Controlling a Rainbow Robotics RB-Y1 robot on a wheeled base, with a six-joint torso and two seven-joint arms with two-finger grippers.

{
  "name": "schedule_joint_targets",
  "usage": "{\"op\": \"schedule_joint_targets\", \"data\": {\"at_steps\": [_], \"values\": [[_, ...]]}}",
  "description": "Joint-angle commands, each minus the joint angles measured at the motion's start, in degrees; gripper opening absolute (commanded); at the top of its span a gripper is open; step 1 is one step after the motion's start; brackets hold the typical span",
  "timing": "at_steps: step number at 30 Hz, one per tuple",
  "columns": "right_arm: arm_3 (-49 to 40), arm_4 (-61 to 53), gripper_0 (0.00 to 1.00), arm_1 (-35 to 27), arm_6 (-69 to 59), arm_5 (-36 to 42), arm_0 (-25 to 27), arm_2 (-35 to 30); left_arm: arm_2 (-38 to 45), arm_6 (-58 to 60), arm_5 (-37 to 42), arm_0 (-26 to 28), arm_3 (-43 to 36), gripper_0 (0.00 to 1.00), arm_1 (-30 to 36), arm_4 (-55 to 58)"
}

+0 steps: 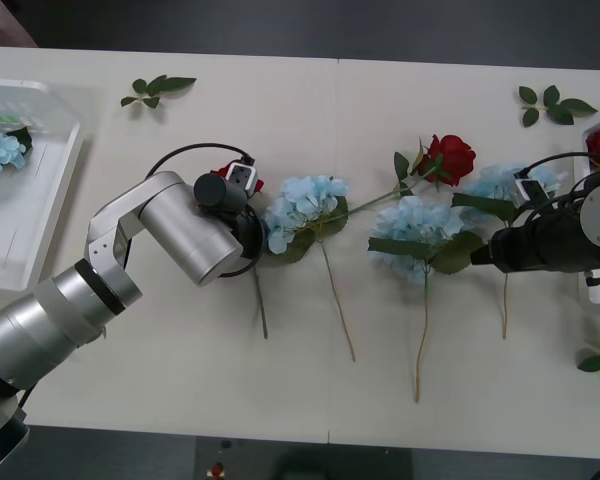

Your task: Put the red flowers into the right box and the blue flowers into the left box

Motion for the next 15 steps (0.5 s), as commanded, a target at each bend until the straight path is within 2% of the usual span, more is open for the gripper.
{"op": "schedule_joint_targets", "data": {"at_steps": [1,3,4,5,6,7,8,10,11,12,13,15], "values": [[0.44,0.19,1.00,-0.62,2.25,-1.83,-0.78,0.10,0.28,0.19,-0.41,-2.31,0.74,0.52,-0.29,-0.48],[0.97,0.19,1.00,-0.70,2.43,-2.71,-0.78,0.45,0.19,0.19,-0.41,-2.31,1.18,0.50,-0.29,-0.48],[1.14,0.19,0.90,-0.62,2.43,-3.06,-0.60,0.54,0.19,0.10,-0.41,-2.31,1.35,0.49,-0.29,-0.48],[1.14,0.19,0.48,-0.62,2.60,-3.15,-0.78,0.54,0.19,0.19,-0.41,-2.31,1.35,0.47,-0.29,-0.40],[1.14,0.19,0.13,-0.70,2.60,-3.15,-0.78,0.54,0.19,0.19,-0.41,-2.31,1.35,0.43,-0.29,-0.40],[1.14,0.19,0.00,-0.62,2.69,-3.15,-0.78,0.54,0.19,0.19,-0.41,-2.22,1.35,0.38,-0.29,-0.31],[1.14,0.19,0.00,-0.62,2.69,-3.06,-0.78,0.54,0.28,0.19,-0.50,-2.31,1.44,0.36,-0.21,-0.31],[1.14,0.19,0.00,-0.62,2.78,-3.15,-0.78,0.54,0.19,0.19,-0.41,-2.31,1.35,0.23,-0.29,-0.13],[1.14,0.19,0.00,-0.70,2.78,-3.15,-0.78,0.54,0.19,0.28,-0.41,-2.31,1.35,0.11,-0.29,-0.13],[1.14,0.19,0.00,-0.62,2.78,-3.15,-0.78,0.54,0.28,0.28,-0.41,-2.31,1.44,0.04,-0.21,0.04],[1.14,0.19,0.00,-0.70,2.69,-3.15,-0.78,0.54,0.28,0.28,-0.41,-2.39,1.44,0.00,-0.21,-0.04],[1.14,0.02,0.00,-0.70,2.51,-3.33,-0.78,0.54,0.19,0.28,-0.41,-2.48,1.35,0.00,-0.12,0.04]]}}
